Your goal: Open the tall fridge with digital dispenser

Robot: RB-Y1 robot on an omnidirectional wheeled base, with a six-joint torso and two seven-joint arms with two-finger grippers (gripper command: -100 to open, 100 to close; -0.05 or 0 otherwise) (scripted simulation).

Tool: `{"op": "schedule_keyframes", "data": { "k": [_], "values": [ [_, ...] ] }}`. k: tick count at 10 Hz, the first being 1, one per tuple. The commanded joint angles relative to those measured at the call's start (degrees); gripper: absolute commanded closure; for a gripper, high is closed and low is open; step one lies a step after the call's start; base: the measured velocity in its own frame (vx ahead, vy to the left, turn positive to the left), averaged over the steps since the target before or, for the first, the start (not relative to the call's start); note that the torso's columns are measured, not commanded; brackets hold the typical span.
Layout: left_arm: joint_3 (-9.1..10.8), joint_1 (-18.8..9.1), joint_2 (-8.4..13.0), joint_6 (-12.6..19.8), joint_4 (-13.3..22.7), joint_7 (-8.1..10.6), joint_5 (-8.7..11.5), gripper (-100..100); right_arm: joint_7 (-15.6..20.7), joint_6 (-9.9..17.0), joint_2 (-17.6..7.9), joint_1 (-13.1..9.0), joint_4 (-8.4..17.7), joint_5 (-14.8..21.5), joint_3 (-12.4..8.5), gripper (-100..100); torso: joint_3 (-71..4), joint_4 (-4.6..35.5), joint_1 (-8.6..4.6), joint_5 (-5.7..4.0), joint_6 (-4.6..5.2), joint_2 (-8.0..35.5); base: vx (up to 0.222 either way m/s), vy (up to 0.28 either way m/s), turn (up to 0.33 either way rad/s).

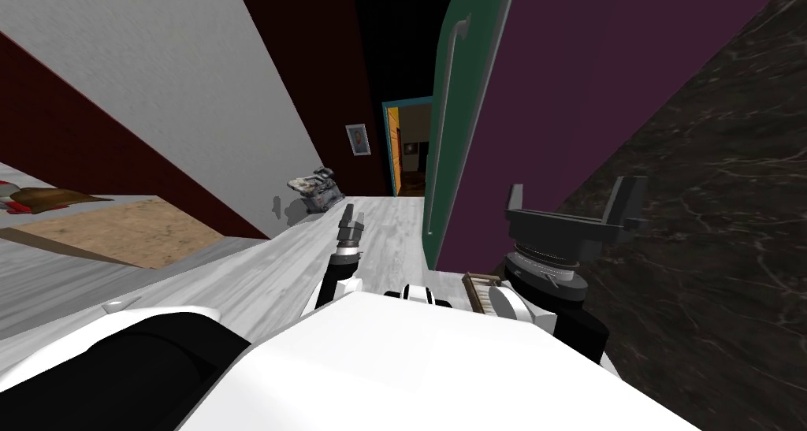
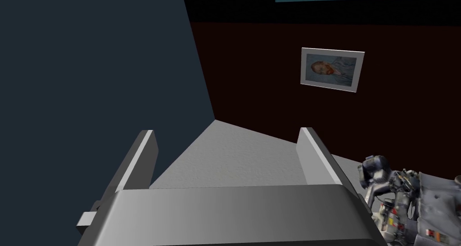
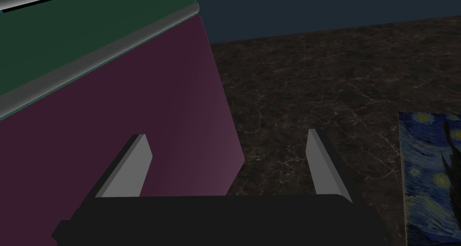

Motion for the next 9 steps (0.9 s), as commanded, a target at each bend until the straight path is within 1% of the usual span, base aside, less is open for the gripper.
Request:
{"op": "schedule_keyframes", "data": {
  "k": [1,2,3,4,5,6,7,8,9],
  "values": [
    [0.0,0.0,0.0,0.0,0.0,0.0,0.0,0,0.0,-1.1,-0.9,-1.5,-0.5,-3.7,0.6,-100,0.0,0.0,0.0,0.0,-0.01,0.0,0.04,0.01,0.021],
    [0.0,0.0,0.0,0.0,0.0,0.0,0.0,0,0.1,-2.3,-1.5,-2.9,-0.8,-5.9,1.2,-100,0.0,0.0,-0.01,0.0,0.0,0.0,0.048,0.009,0.033],
    [0.0,0.0,0.0,0.0,0.0,0.0,0.0,0,0.1,-2.3,-1.5,-2.9,-0.8,-6.8,1.2,-100,0.0,0.0,0.0,0.0,-0.01,0.0,0.045,0.009,0.022],
    [0.0,0.0,0.0,0.0,0.0,0.0,0.0,0,0.2,-3.6,-2.0,-4.4,-1.0,-8.9,1.9,-100,0.0,0.0,0.0,0.0,0.0,0.0,0.049,0.016,0.039],
    [0.0,0.0,0.0,0.0,0.0,0.0,0.0,0,0.2,-3.6,-2.0,-4.4,-1.0,-10.1,1.9,-100,0.0,0.0,0.04,0.01,-0.01,-0.1,0.044,0.012,0.024],
    [0.0,0.0,0.0,0.0,0.0,0.0,0.0,0,0.3,-5.0,-2.4,-6.0,-1.1,-11.9,2.7,-100,0.0,0.0,0.01,0.0,0.0,0.0,0.053,0.019,0.043],
    [0.0,0.0,0.0,0.0,0.0,0.0,0.0,0,0.3,-5.0,-2.4,-6.0,-1.1,-13.5,2.7,-100,0.0,0.0,0.03,0.01,-0.01,-0.1,0.048,0.013,0.025],
    [0.0,0.0,0.0,0.0,0.0,0.0,0.0,0,0.3,-6.5,-2.7,-7.7,-1.2,-15.3,3.5,-100,0.0,0.0,-0.01,0.0,0.01,0.0,0.066,0.013,0.045],
    [0.0,0.0,0.0,0.0,0.0,0.0,0.0,0,0.3,-6.5,-2.7,-7.7,-1.2,-17.1,3.5,-100,0.0,0.0,0.0,0.0,-0.02,-0.1,0.057,0.006,0.021]
  ]
}}
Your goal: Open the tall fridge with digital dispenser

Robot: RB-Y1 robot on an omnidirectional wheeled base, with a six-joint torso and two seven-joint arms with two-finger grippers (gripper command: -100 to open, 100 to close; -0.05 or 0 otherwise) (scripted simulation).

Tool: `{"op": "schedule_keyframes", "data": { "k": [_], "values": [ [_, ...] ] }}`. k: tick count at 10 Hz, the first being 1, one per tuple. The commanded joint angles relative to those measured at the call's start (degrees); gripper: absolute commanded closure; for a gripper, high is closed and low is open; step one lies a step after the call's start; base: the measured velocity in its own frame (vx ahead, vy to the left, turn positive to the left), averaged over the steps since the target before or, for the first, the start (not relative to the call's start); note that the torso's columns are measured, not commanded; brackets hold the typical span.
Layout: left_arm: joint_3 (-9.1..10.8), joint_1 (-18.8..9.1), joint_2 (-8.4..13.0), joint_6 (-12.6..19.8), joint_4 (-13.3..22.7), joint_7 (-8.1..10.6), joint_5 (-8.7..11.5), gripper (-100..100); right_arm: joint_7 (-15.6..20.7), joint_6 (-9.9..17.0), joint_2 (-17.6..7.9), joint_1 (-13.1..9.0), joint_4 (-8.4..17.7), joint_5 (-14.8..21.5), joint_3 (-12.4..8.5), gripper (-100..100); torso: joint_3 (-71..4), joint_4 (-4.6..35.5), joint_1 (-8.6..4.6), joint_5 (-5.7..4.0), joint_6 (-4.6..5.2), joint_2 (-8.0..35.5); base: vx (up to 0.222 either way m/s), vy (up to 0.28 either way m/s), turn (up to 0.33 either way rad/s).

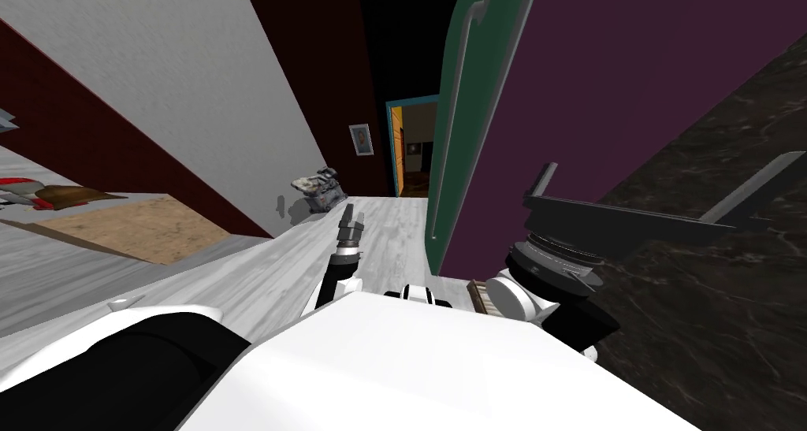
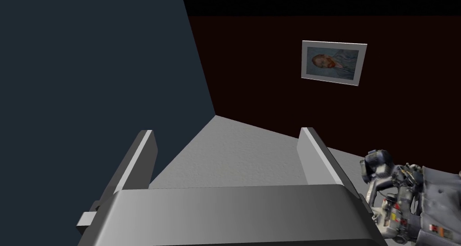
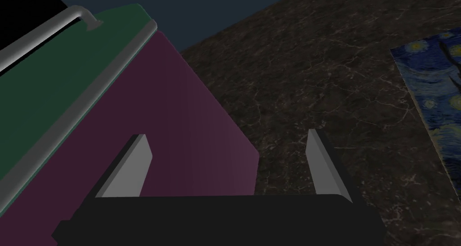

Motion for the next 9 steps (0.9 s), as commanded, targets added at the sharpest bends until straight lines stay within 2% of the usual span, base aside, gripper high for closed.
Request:
{"op": "schedule_keyframes", "data": {
  "k": [1,2,3,5,6,7,8,9],
  "values": [
    [0.0,0.0,0.0,0.0,0.0,0.0,0.0,0,0.1,-2.4,-0.5,-2.3,-0.2,-4.6,1.3,-100,0.0,0.0,-0.02,0.0,0.02,0.0,0.06,0.008,0.051],
    [0.0,0.0,0.0,0.0,0.0,0.0,0.0,0,0.1,-2.4,-0.5,-2.3,-0.2,-6.5,1.3,-100,0.0,0.0,0.0,0.0,0.0,0.0,0.049,0.008,0.027],
    [0.0,0.0,0.0,0.0,0.0,0.0,0.0,0,0.2,-4.0,-0.7,-4.1,-0.3,-8.2,2.2,-100,0.0,0.0,0.0,0.0,0.02,0.1,0.055,0.01,0.047],
    [0.0,0.0,0.0,0.0,0.0,0.0,0.0,0,0.2,-4.0,-0.7,-4.1,-0.3,-10.9,2.2,-100,0.0,0.0,0.01,0.0,0.02,0.1,0.035,0.007,0.01],
    [0.0,0.0,0.0,0.0,0.0,0.0,0.0,0,0.3,-5.6,-0.9,-6.0,-0.3,-13.1,3.0,-100,0.1,0.0,-0.01,0.0,0.02,0.1,0.037,0.007,0.045],
    [0.0,0.0,0.0,0.0,0.0,0.0,0.0,0,0.3,-5.6,-0.9,-6.0,-0.3,-14.8,3.0,-100,0.0,0.0,0.01,0.0,0.0,0.1,0.047,0.005,0.036],
    [0.0,0.0,0.0,0.0,0.0,0.0,0.0,0,0.3,-7.3,-1.1,-7.8,-0.3,-16.5,3.8,-100,0.0,0.0,0.0,0.0,0.01,0.0,0.061,0.001,0.041],
    [0.0,0.0,0.0,0.0,0.0,0.0,0.0,0,0.3,-7.3,-1.1,-7.8,-0.3,-18.4,3.8,-100,0.0,0.0,0.0,0.0,0.0,0.0,0.057,0.0,0.039]
  ]
}}
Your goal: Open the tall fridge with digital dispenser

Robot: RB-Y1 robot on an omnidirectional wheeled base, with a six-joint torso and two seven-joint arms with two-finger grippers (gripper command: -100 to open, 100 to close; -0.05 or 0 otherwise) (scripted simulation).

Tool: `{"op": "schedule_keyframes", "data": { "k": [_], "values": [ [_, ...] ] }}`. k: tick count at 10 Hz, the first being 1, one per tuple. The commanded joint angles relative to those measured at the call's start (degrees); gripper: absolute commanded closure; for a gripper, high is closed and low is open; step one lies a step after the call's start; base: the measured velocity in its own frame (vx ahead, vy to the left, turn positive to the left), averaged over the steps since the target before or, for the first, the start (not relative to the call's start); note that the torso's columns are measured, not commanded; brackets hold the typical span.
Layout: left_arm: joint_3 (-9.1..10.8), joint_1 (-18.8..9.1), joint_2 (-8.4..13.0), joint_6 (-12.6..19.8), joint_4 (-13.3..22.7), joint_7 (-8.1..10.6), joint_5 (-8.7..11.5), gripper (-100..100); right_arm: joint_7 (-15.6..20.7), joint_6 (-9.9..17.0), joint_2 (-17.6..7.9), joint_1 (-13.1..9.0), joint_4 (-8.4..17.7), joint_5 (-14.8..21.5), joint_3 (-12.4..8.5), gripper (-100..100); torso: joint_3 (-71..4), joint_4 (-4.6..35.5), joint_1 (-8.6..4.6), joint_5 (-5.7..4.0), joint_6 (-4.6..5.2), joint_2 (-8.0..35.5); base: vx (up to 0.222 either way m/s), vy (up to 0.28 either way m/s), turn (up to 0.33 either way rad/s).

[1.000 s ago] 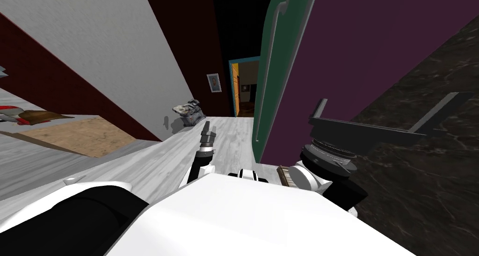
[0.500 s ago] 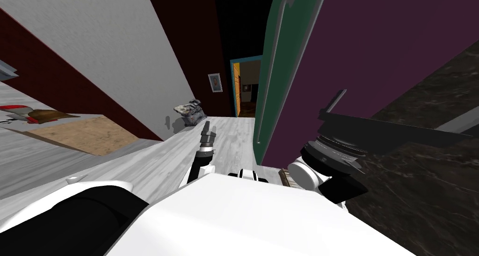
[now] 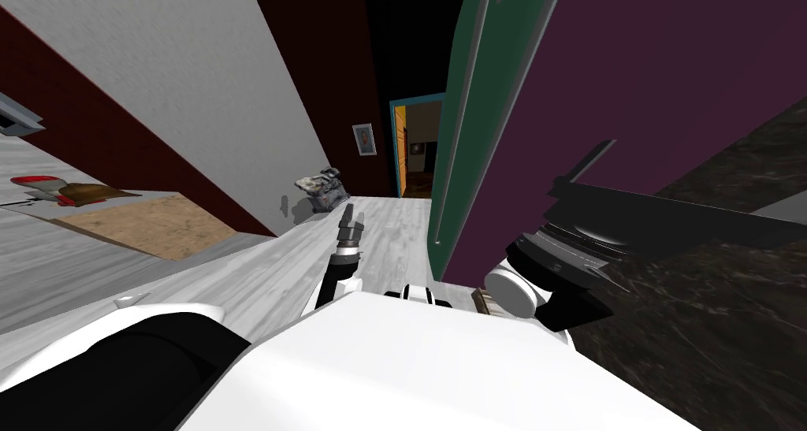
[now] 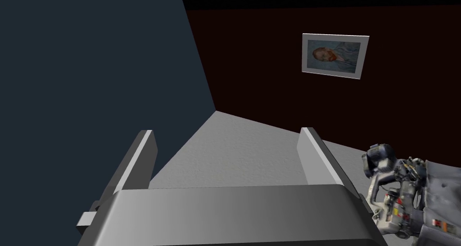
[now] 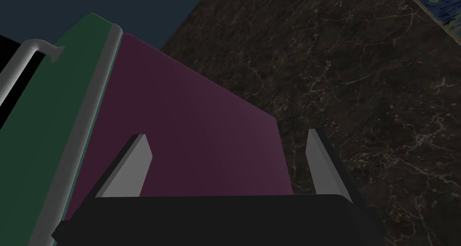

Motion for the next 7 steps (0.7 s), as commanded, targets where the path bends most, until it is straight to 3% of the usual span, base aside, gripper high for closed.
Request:
{"op": "schedule_keyframes", "data": {
  "k": [1,2,4,5,7],
  "values": [
    [0.0,0.0,0.0,0.0,0.0,0.0,0.0,0,0.0,-1.1,0.0,-1.1,0.3,-3.7,0.5,-100,0.0,0.0,0.0,0.0,0.01,0.0,0.029,0.001,0.004],
    [0.0,0.0,0.0,0.0,0.0,0.0,0.0,0,0.1,-2.7,-0.2,-2.9,0.2,-5.9,1.3,-100,0.1,0.0,0.0,0.0,0.02,0.2,0.044,0.0,0.052],
    [0.0,0.0,0.0,0.0,0.0,0.0,0.0,0,0.1,-2.7,-0.2,-2.9,0.2,-8.0,1.3,-100,0.1,0.0,0.01,0.0,0.01,0.1,0.032,0.001,0.014],
    [0.0,0.0,0.0,0.0,0.0,0.0,0.0,0,0.1,-4.4,-0.4,-4.8,0.2,-10.1,2.1,-100,0.1,0.0,0.01,0.0,0.01,0.2,0.039,-0.002,0.047],
    [0.0,0.0,0.0,0.0,0.0,0.0,0.0,0,0.1,-4.4,-0.4,-4.8,0.2,-12.3,2.1,-100,0.0,0.0,0.0,0.0,0.01,0.1,0.03,-0.001,0.02]
  ]
}}
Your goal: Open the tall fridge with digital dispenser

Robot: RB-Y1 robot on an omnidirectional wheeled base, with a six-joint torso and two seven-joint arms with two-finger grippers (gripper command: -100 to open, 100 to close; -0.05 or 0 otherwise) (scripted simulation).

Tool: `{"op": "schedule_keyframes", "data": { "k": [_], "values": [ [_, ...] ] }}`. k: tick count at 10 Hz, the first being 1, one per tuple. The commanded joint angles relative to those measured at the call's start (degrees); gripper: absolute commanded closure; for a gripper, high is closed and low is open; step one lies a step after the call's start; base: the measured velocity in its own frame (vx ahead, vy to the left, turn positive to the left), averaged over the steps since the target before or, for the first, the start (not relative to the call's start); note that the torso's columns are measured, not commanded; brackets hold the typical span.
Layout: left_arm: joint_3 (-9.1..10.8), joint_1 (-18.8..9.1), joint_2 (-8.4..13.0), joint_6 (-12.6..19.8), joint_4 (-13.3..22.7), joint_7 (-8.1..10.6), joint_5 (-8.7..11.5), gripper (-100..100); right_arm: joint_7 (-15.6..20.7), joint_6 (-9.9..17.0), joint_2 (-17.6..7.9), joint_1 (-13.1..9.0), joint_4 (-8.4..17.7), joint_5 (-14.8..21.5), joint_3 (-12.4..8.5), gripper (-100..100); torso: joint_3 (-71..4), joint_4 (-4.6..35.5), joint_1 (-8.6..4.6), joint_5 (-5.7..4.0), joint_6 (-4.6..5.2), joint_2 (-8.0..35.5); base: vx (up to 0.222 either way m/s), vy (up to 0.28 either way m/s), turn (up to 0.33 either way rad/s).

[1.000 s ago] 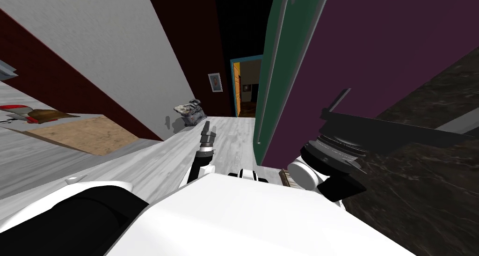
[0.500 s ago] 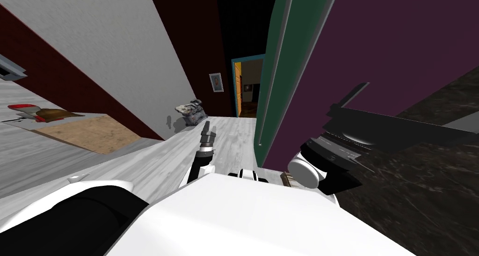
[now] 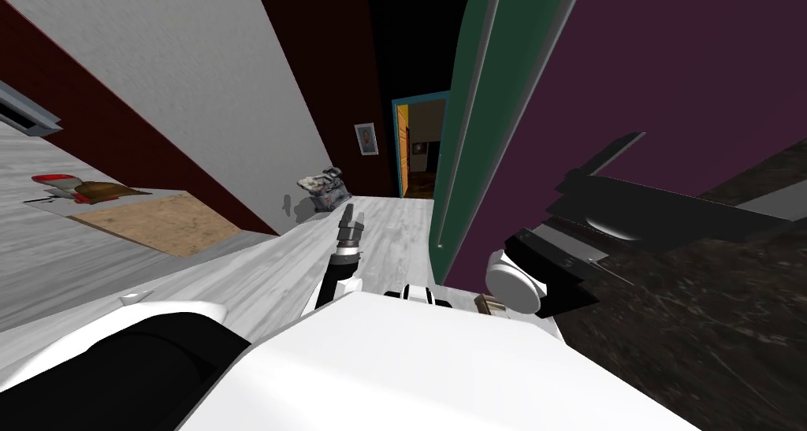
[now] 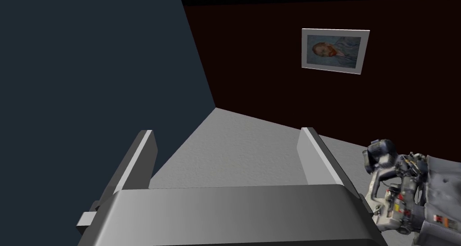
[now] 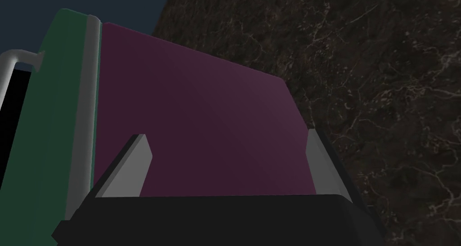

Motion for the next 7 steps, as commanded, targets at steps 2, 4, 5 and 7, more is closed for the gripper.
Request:
{"op": "schedule_keyframes", "data": {
  "k": [2,4,5,7],
  "values": [
    [0.0,0.0,0.0,0.0,0.0,0.0,0.0,0,0.1,-1.8,-0.1,-2.3,-0.1,-5.7,0.8,-100,0.0,0.0,0.02,0.01,-0.02,0.0,0.039,0.0,0.047],
    [0.0,0.0,0.0,0.0,0.0,0.0,0.0,0,0.1,-3.5,-0.3,-4.1,-0.1,-9.2,1.5,-100,0.0,0.0,0.01,0.01,-0.02,0.0,0.05,-0.002,0.05],
    [0.0,0.0,0.0,0.0,0.0,0.0,0.0,0,0.1,-3.5,-0.3,-4.1,-0.1,-10.5,1.5,-100,0.0,0.0,-0.01,0.0,0.01,0.0,0.024,-0.006,-0.015],
    [0.0,0.0,0.0,0.0,0.0,0.0,0.0,0,0.0,-5.2,-0.4,-6.0,-0.2,-14.1,2.2,-100,0.0,0.0,-0.01,0.0,-0.02,0.0,0.038,-0.01,0.052]
  ]
}}
